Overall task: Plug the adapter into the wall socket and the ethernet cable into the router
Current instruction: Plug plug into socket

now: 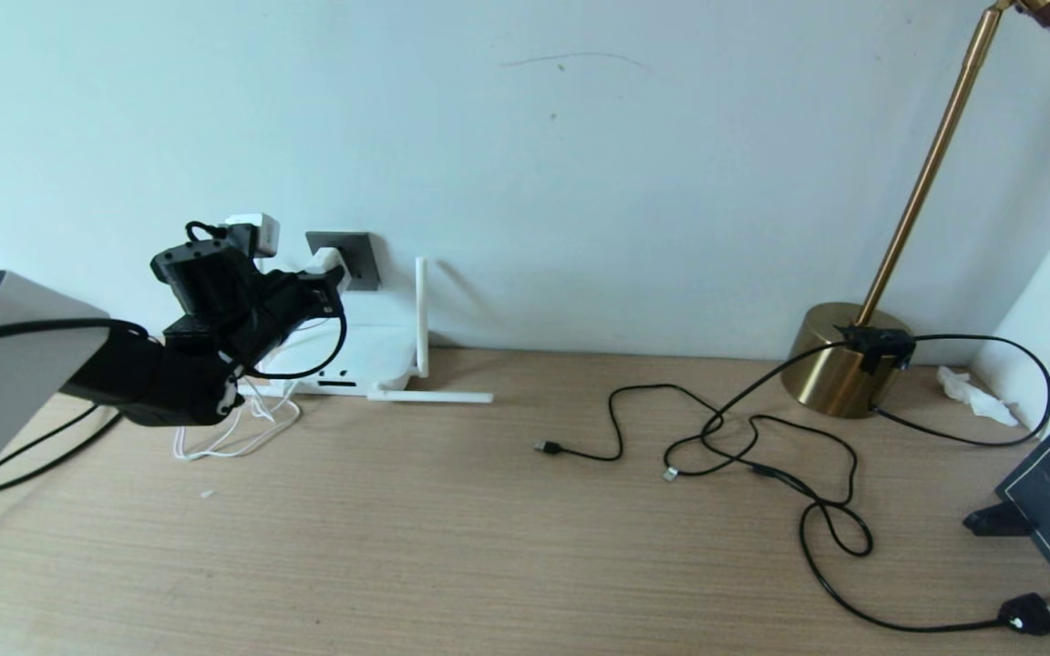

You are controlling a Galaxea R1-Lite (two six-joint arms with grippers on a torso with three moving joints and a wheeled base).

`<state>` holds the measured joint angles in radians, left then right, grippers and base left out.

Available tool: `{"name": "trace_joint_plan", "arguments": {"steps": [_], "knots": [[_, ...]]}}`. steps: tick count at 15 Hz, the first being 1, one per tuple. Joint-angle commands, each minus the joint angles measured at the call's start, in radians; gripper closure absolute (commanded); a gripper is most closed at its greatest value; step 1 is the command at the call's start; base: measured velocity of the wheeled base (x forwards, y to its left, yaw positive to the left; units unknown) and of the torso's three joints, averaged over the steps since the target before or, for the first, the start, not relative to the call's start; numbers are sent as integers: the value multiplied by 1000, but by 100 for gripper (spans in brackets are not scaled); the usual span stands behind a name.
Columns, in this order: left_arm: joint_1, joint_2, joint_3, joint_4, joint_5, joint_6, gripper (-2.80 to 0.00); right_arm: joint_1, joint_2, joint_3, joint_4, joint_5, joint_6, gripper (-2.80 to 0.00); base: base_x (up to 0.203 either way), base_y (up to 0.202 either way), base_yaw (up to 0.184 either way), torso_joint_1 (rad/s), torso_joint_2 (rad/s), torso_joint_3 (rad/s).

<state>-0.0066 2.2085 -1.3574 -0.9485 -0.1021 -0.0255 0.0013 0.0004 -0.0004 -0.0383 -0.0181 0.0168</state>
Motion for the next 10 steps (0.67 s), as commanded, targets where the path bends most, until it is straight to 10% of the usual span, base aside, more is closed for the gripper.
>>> {"name": "trace_joint_plan", "arguments": {"steps": [1,10], "knots": [[-5,7,-2,-4,-1,-1,0,0,0,11,-1,0,0,0,0,0,0,0,0,0],[-6,-15,-37,17,7,6,0,0,0,11,-2,0,0,0,0,0,0,0,0,0]]}}
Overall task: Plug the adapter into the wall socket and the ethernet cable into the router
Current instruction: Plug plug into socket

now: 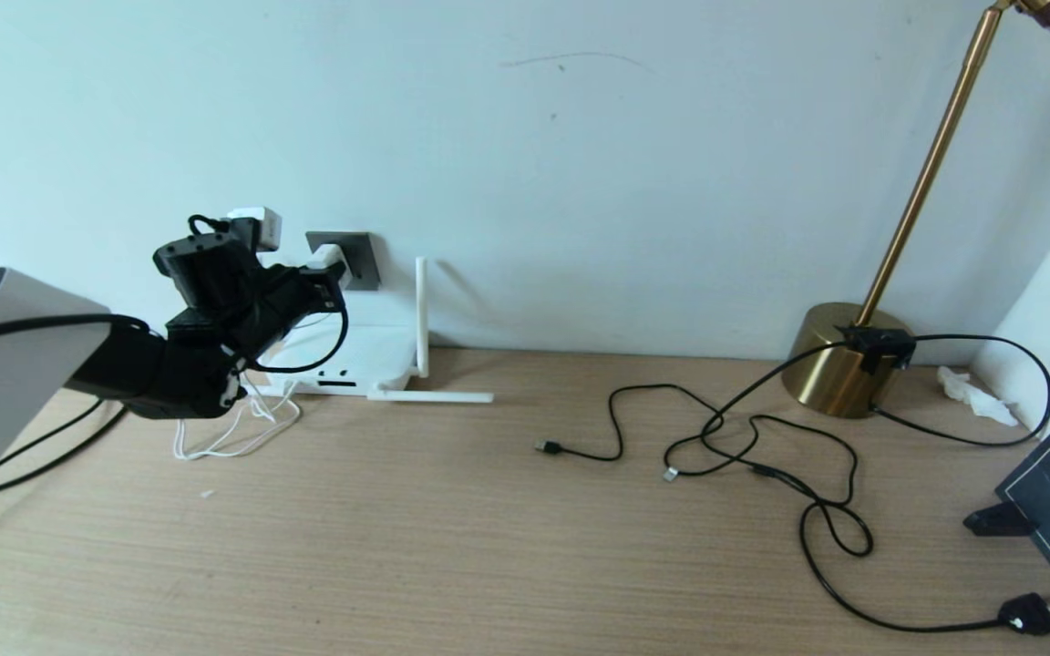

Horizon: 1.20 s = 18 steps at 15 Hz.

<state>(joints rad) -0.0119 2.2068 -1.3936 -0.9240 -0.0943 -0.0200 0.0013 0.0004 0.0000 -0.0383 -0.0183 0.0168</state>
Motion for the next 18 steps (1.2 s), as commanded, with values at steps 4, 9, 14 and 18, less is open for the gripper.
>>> {"name": "trace_joint_plan", "arguments": {"steps": [4,9,14,18], "knots": [[1,-29,4,-4,-1,2,0,0,0,11,0,0,0,0,0,0,0,0,0,0],[6,-13,2,11,-1,34,0,0,0,11,0,0,0,0,0,0,0,0,0,0],[6,2,-2,19,1,35,0,0,0,11,0,0,0,0,0,0,0,0,0,0],[9,16,-9,19,1,35,0,0,0,11,-1,0,0,0,0,0,0,0,0,0]]}}
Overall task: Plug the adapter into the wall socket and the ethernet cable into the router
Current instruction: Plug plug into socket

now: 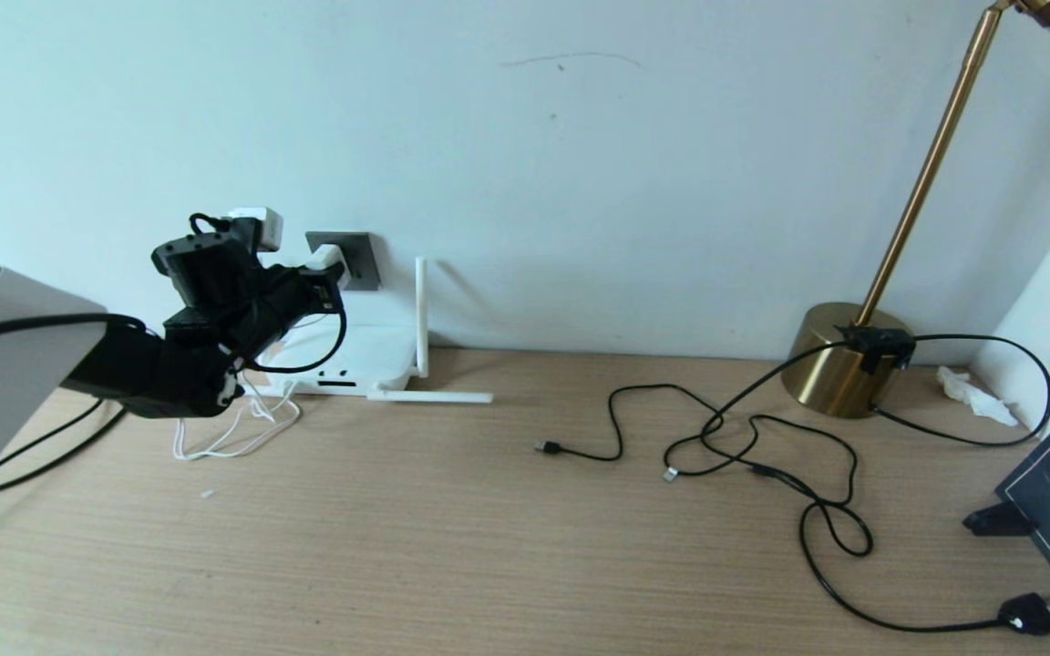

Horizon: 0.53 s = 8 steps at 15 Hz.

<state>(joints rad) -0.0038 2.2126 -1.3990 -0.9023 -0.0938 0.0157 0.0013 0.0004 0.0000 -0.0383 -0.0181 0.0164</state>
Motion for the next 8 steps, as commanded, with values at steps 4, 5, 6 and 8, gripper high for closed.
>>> {"name": "trace_joint_plan", "arguments": {"steps": [4,5,6,8], "knots": [[-1,13,-25,3,0,-2,0,0,0,11,0,0,0,0,0,0,0,0,0,0],[-2,12,-32,5,0,-2,0,0,0,11,-2,0,0,0,0,0,0,0,0,0],[-4,8,-34,5,0,-2,0,0,0,11,0,0,0,0,0,0,0,0,0,0],[-4,1,-38,11,0,-2,0,0,0,11,0,0,0,0,0,0,0,0,0,0]]}}
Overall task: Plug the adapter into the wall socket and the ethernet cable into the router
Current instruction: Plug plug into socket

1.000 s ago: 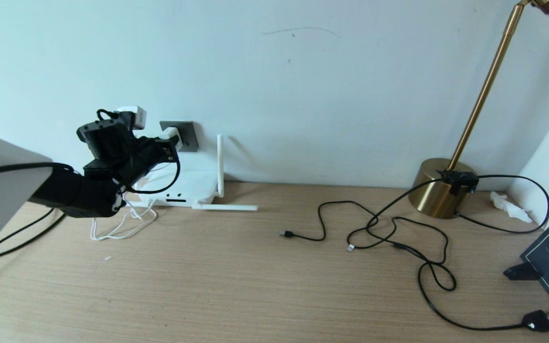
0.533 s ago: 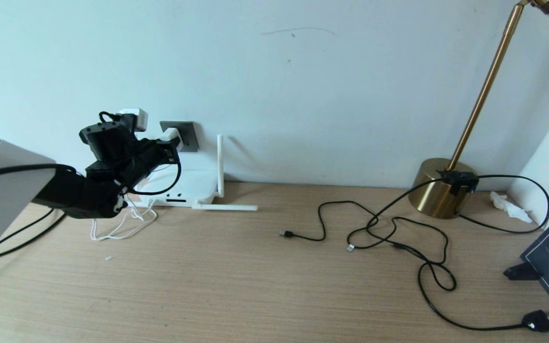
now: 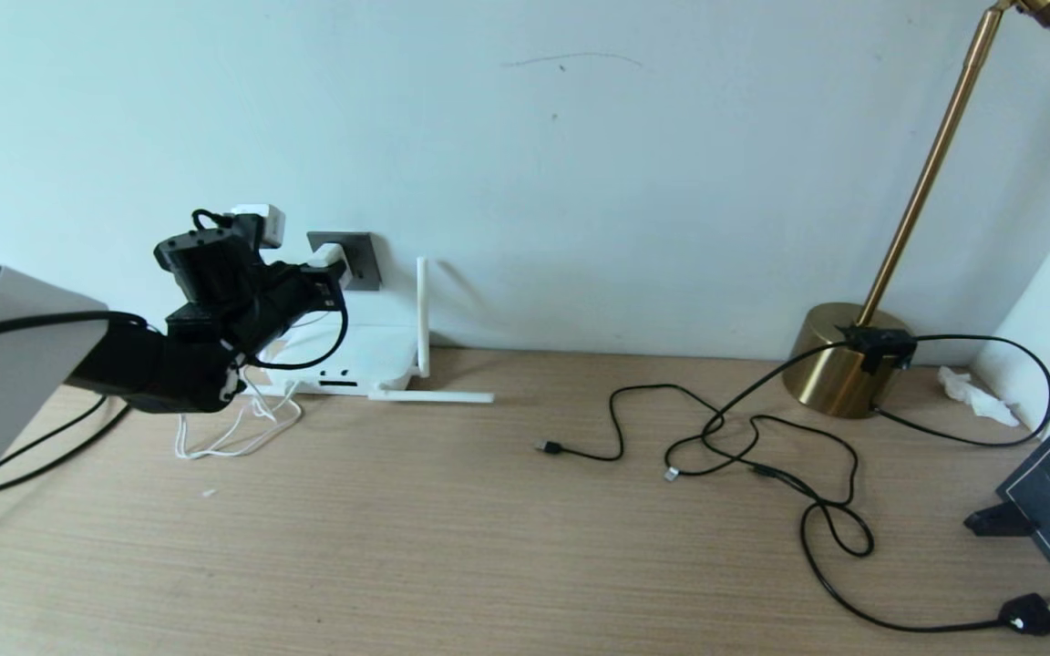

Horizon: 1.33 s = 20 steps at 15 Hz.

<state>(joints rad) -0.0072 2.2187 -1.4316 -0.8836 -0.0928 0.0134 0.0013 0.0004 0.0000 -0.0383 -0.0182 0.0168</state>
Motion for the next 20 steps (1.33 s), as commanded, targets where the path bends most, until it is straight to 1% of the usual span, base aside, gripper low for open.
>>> {"name": "trace_joint_plan", "arguments": {"steps": [1,10,14,20], "knots": [[0,-5,-13,-8,-1,0,0,0,0,11,0,0,0,0,0,0,0,0,0,0],[-4,11,-32,15,10,0,0,0,0,11,0,0,0,0,0,0,0,0,0,0],[-4,39,-48,14,26,0,0,0,0,11,0,0,0,0,0,0,0,0,0,0],[-11,55,-56,15,28,0,0,0,0,11,0,0,0,0,0,0,0,0,0,0]]}}
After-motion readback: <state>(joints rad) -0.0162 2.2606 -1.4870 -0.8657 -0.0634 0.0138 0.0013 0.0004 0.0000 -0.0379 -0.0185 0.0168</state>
